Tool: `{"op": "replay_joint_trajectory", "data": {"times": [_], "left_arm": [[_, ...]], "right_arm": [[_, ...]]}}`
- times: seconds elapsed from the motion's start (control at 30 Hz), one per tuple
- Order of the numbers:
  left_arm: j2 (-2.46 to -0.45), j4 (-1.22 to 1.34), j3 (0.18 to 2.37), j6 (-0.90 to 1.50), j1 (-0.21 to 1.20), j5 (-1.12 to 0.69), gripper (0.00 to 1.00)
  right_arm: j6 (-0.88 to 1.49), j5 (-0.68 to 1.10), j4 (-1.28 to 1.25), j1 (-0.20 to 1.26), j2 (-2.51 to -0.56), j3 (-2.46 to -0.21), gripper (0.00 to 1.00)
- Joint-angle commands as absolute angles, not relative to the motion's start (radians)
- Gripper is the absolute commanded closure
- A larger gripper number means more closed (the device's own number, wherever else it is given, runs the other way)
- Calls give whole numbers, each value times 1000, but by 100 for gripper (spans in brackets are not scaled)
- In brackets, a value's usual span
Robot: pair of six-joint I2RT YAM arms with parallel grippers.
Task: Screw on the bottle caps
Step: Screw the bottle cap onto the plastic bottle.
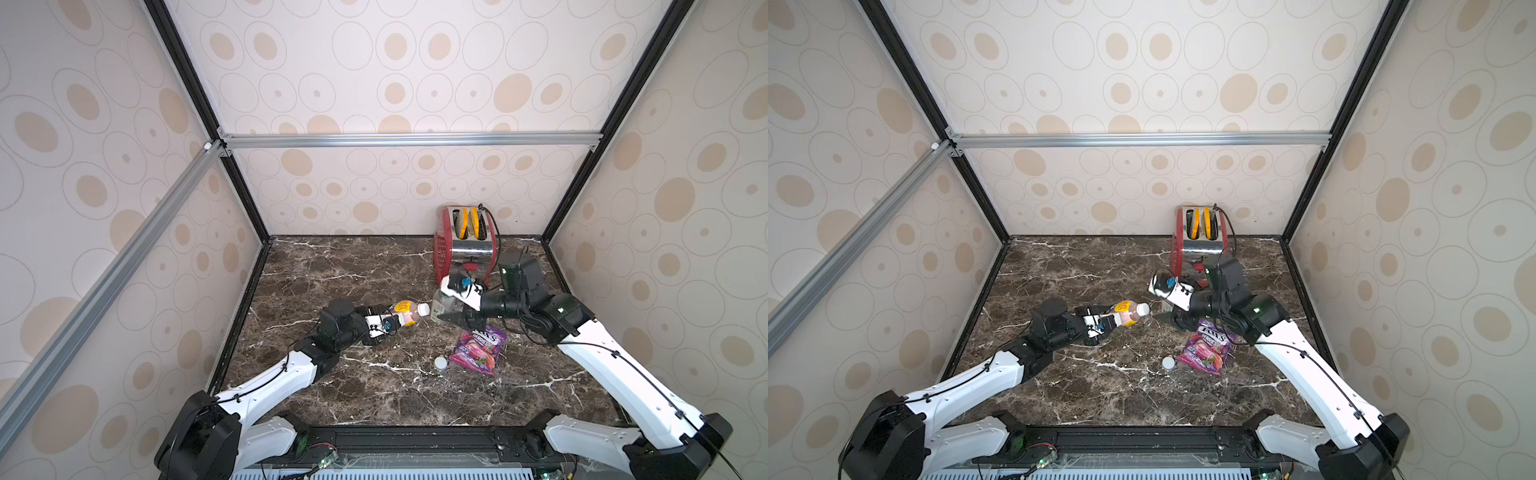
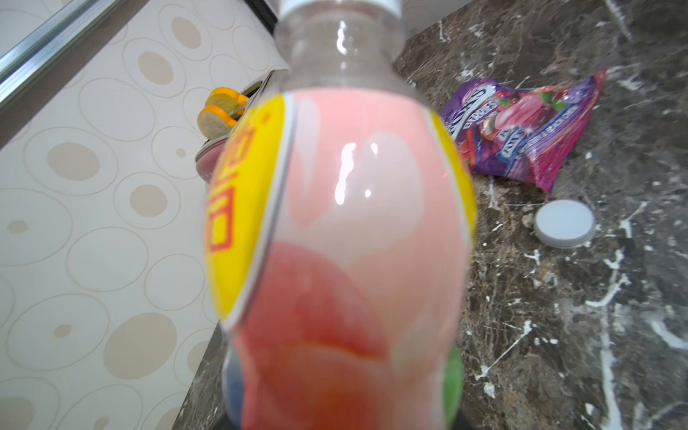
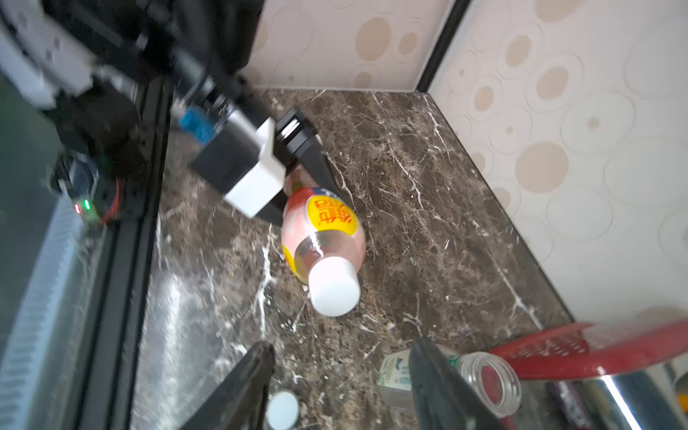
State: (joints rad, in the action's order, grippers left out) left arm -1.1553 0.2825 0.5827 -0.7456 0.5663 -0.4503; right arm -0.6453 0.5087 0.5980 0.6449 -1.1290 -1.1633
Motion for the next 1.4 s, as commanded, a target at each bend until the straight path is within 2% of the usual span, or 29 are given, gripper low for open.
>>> {"op": "replay_joint_trajectory", "data": {"times": [0.0,0.2,0.47,0.7,0.8,0.87,0.93,1.03,1.17,1.27,1.37], "left_arm": [[-1170,191,640,-734,559,-556,60],[-1191,124,676,-745,560,-587,60],[-1207,100,689,-749,560,-623,60],[-1206,89,696,-753,559,-652,60],[-1205,89,697,-751,559,-660,60],[-1203,92,697,-749,560,-661,60],[-1200,112,689,-742,560,-649,60],[-1178,196,651,-731,564,-584,61],[-1128,308,577,-781,619,-385,62],[-1106,386,527,-847,677,-238,62],[-1098,470,486,-884,701,-171,63]], "right_arm": [[-1187,438,642,663,-1132,-1126,44],[-1382,359,564,748,-1123,-1091,44],[-1453,310,541,798,-1147,-1077,47],[-1468,306,574,811,-1173,-1090,57],[-1448,319,582,813,-1183,-1098,66],[-1413,323,590,812,-1192,-1105,75],[-1291,331,621,813,-1209,-1131,87],[-956,346,683,810,-1261,-1208,93],[-335,386,749,771,-1333,-1298,100],[153,645,701,656,-1367,-1294,100],[599,792,572,581,-1399,-1230,100]]}}
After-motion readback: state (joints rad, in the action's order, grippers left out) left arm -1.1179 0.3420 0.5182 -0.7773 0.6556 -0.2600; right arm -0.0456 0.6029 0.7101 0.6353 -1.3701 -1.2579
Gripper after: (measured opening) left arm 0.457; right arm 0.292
